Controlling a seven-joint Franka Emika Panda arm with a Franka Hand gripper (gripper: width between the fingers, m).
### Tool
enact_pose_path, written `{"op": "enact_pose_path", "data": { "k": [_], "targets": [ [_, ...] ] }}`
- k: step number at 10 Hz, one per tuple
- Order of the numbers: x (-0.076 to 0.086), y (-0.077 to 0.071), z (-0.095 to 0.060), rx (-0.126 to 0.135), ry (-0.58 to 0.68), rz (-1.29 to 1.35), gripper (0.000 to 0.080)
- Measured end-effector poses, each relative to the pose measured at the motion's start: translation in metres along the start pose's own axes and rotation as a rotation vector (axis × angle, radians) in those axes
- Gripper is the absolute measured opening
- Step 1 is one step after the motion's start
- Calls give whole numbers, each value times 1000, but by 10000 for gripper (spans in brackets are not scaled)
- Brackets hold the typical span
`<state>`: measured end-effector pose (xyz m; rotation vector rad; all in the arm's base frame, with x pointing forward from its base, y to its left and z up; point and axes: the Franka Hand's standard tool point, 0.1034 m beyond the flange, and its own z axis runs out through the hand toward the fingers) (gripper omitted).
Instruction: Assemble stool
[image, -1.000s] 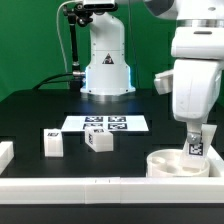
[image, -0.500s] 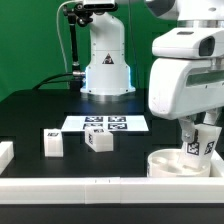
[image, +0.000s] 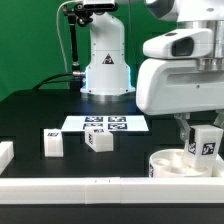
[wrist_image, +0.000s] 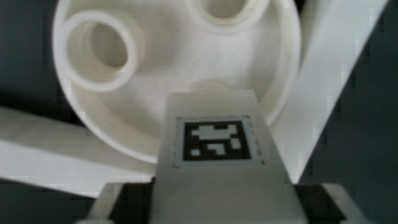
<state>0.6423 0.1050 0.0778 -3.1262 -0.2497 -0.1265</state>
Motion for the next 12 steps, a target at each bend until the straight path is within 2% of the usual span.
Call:
{"op": "enact_pose_path", "data": {
  "k": [4, 5, 8, 12],
  "targets": [
    [1, 0, 1, 47, 37, 429, 340],
    [1, 0, 1, 52, 36, 545, 340],
    [0, 0, 2, 44, 35, 849, 340],
    [-1, 0, 3, 75, 7, 1278, 340]
  ]
}}
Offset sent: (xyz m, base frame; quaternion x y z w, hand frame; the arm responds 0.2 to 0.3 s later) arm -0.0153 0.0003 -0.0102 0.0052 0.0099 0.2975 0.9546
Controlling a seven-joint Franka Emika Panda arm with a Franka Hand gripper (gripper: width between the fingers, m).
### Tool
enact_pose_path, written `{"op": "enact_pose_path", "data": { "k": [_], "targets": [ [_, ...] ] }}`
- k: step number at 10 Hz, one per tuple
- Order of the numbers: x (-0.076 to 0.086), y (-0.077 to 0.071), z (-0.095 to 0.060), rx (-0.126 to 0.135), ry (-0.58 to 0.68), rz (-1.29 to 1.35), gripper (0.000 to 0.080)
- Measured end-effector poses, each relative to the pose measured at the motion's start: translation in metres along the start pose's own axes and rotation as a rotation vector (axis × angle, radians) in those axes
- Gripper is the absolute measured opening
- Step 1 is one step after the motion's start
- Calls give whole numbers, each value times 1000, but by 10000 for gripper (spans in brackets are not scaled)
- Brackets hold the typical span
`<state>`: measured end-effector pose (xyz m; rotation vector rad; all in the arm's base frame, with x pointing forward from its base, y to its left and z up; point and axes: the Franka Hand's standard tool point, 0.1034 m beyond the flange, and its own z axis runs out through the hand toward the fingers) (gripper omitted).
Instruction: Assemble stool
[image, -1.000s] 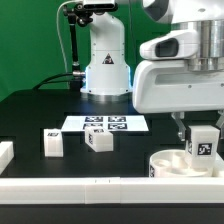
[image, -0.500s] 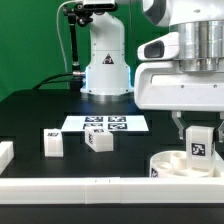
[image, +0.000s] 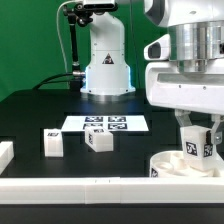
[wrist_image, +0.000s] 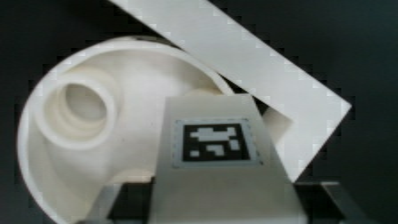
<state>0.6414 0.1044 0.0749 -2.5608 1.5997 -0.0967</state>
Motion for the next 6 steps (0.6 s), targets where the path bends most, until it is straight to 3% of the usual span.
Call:
{"op": "enact_pose_path", "data": {
  "k": [6],
  "targets": [
    [0, 2, 2, 11, -65, 544, 340]
  ]
}}
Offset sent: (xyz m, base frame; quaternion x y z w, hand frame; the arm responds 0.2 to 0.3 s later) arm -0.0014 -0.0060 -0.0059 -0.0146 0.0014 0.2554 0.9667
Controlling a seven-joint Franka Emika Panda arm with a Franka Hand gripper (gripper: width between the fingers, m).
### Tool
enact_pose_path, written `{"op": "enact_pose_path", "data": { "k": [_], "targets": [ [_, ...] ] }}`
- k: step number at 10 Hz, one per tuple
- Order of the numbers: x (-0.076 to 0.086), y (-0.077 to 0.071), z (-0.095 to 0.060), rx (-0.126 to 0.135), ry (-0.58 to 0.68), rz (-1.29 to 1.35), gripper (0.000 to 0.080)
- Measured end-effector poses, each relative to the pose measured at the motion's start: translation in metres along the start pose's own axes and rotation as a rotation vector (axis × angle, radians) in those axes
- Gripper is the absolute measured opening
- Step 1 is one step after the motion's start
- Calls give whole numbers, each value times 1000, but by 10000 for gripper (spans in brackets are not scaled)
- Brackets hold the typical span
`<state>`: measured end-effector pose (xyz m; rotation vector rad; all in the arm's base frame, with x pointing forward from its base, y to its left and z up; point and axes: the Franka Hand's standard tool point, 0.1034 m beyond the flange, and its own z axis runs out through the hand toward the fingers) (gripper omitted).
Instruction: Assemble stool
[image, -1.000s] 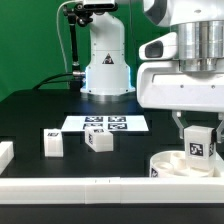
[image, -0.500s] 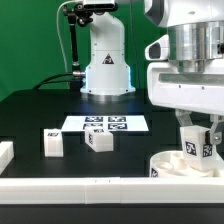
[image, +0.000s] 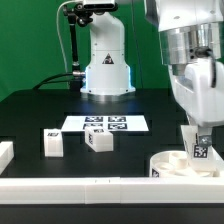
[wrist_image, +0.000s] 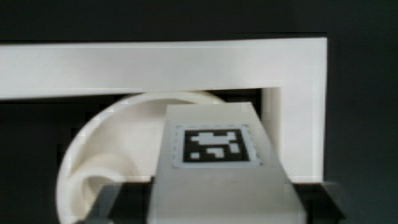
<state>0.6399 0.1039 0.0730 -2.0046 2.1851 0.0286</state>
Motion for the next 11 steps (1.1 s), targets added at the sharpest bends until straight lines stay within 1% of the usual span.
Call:
{"op": "enact_pose_path", "data": {
  "k": [1, 4, 6, 7, 8, 9, 10, 11],
  "targets": [
    [-2, 1, 0, 0, -15, 131, 340],
    [-1, 0, 1, 4, -31, 322, 340],
    [-2, 0, 1, 4, -32, 315, 340],
    [-2, 0, 0, 6, -33, 302, 494],
    [-4, -3, -8, 16, -42, 270, 611],
    [-7, -6, -16, 23, -53, 235, 611],
    [-10, -9, -26, 34, -64, 215, 646],
    [-13, -12, -33, 44, -74, 213, 646]
  ]
}}
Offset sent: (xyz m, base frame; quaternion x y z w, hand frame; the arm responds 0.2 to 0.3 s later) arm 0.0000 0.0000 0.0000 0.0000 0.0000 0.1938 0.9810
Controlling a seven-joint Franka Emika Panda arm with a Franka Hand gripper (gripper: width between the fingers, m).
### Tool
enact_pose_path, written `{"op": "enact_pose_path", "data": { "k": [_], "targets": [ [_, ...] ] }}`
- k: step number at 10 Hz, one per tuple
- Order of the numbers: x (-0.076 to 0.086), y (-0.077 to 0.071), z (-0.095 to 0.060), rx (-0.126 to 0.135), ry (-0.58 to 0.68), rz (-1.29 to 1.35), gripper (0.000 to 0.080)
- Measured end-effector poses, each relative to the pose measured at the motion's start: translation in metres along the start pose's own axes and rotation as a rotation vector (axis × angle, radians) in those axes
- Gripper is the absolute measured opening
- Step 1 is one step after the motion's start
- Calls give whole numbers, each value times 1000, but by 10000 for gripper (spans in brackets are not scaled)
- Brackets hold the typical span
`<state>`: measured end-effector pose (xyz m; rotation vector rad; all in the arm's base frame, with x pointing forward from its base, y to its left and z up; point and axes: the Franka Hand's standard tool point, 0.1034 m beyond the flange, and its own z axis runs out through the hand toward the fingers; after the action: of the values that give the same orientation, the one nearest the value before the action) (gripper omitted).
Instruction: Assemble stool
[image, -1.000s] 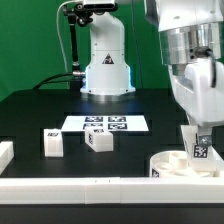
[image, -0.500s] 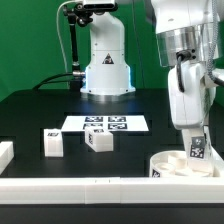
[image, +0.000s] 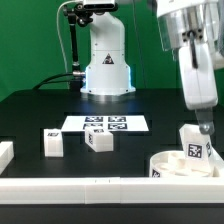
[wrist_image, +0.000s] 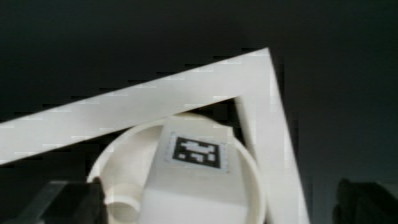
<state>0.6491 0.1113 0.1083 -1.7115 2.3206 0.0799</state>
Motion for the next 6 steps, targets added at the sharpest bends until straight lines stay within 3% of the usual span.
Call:
{"op": "enact_pose_path", "data": {
  "k": [3, 6],
  "targets": [
    [2, 2, 4, -14, 8, -156, 649],
    [-2, 5, 5, -79, 14, -593, 649]
  ]
}}
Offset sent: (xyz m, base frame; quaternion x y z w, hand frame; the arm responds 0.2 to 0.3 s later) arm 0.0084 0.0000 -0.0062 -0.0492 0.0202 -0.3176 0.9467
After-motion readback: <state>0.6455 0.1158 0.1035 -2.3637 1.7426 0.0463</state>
